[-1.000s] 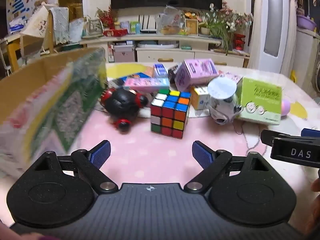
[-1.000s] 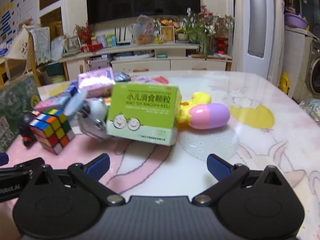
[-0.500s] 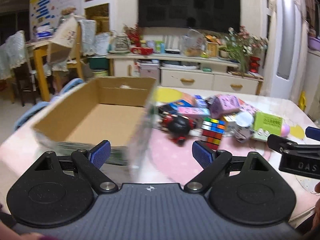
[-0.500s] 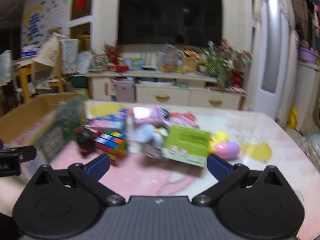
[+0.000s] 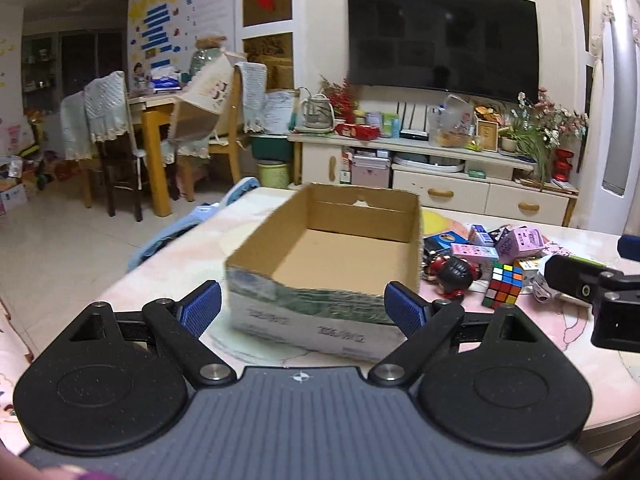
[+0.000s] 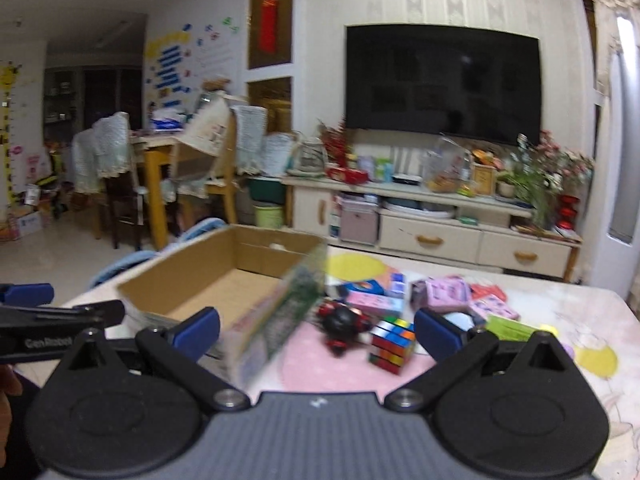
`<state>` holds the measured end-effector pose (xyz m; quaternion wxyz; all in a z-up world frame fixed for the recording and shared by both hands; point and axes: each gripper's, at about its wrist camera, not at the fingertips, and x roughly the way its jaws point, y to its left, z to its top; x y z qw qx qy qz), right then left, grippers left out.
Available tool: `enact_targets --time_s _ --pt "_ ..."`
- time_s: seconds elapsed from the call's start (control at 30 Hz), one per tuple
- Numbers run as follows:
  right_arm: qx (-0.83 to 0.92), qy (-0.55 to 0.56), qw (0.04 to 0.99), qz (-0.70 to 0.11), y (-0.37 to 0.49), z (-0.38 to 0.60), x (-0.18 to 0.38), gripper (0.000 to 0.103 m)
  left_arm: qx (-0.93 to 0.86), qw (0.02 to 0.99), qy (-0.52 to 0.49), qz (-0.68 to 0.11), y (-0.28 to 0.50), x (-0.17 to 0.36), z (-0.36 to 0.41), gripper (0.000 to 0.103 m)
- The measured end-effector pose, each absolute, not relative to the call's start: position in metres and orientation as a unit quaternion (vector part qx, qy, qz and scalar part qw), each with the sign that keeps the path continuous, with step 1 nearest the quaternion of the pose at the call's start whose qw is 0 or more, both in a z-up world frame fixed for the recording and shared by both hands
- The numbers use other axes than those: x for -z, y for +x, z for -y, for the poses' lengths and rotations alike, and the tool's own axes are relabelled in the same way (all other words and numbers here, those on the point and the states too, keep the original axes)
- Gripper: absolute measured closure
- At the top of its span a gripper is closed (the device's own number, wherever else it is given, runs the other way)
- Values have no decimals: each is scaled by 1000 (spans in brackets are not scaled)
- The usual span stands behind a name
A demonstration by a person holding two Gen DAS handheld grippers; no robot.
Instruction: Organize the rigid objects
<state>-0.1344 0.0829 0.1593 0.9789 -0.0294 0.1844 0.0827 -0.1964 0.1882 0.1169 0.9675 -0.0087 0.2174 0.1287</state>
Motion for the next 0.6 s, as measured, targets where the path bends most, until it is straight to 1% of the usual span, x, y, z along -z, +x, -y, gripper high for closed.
enact_targets --time_s 0.17,0.37,0.6 --pt "-96 -38 981 -166 -151 -96 -166 0 -130 970 -19 -205 -208 -117 -188 0" --pt "-80 -39 985 -149 -162 -95 -166 0 -105 974 -26 -197 -199 -111 -170 0" --pt "-2 -21 987 -160 -155 -48 -133 1 -56 976 5 -209 -176 -97 -132 0"
